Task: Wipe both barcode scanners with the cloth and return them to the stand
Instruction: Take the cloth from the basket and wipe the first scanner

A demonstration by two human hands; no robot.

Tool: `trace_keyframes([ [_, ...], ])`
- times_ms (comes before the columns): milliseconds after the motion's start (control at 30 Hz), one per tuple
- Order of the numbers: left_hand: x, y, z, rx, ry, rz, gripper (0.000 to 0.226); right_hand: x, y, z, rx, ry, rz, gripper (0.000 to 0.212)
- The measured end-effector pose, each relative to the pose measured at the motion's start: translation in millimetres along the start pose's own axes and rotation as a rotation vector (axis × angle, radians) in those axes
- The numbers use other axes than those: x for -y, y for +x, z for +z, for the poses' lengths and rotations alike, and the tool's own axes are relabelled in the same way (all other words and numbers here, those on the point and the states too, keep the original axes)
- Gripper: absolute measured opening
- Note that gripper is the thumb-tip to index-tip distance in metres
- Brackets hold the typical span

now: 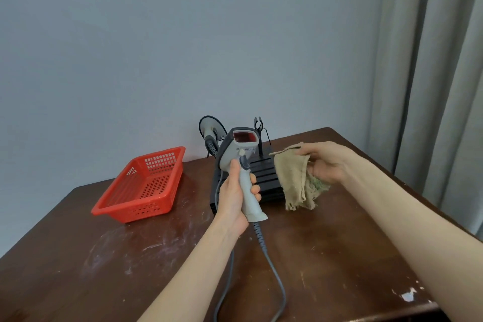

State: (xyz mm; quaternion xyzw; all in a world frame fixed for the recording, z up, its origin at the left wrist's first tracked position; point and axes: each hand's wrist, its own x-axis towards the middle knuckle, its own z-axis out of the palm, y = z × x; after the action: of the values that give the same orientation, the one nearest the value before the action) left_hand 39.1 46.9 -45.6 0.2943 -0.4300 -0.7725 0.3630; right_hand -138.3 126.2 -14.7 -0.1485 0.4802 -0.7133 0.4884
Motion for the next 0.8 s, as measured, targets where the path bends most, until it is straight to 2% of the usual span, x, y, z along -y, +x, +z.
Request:
trace_keyframes([
  [67, 0, 0, 1, 0.005, 0.011, 0.001, 0.04, -3, 1, 2, -0.12, -0.242, -0.111, 0.023],
  [167, -1, -1, 1, 0.01, 0.022, 0.003, 0.04, -3, -1, 4, -0.292, -0.77, -0.263, 0.004],
  [200, -2, -1, 0, 0.011, 0.024, 0.003, 0.04, -1, -2, 4, -0.316, -0.815, -0.288, 0.016],
  [267, -2, -1, -1, 0.014, 0.029, 0.005, 0.04, 2, -4, 8, -0.311, -0.745, -0.313, 0.03],
  [333, -1, -1, -1, 0.019, 0.038, 0.014, 0.04, 4, -10, 18, -0.268, -0.549, -0.32, 0.029],
  [400, 0, -1, 0, 0.021, 0.047, 0.026, 0.039, 6, -15, 29, -0.271, -0.498, -0.408, 0.037],
  [467, 1, -1, 2, 0.024, 0.05, 0.028, 0.039, 4, -21, 43, -0.259, -0.591, -0.582, 0.047],
  [633, 4, -2, 9, 0.075, 0.039, 0.009, 0.041, -9, -34, 62, -0.19, -1.007, -0.835, 0.037],
  [800, 2, -2, 11, 0.09, 0.044, 0.015, 0.044, -12, -34, 66, -0.153, -1.0, -0.883, 0.024],
])
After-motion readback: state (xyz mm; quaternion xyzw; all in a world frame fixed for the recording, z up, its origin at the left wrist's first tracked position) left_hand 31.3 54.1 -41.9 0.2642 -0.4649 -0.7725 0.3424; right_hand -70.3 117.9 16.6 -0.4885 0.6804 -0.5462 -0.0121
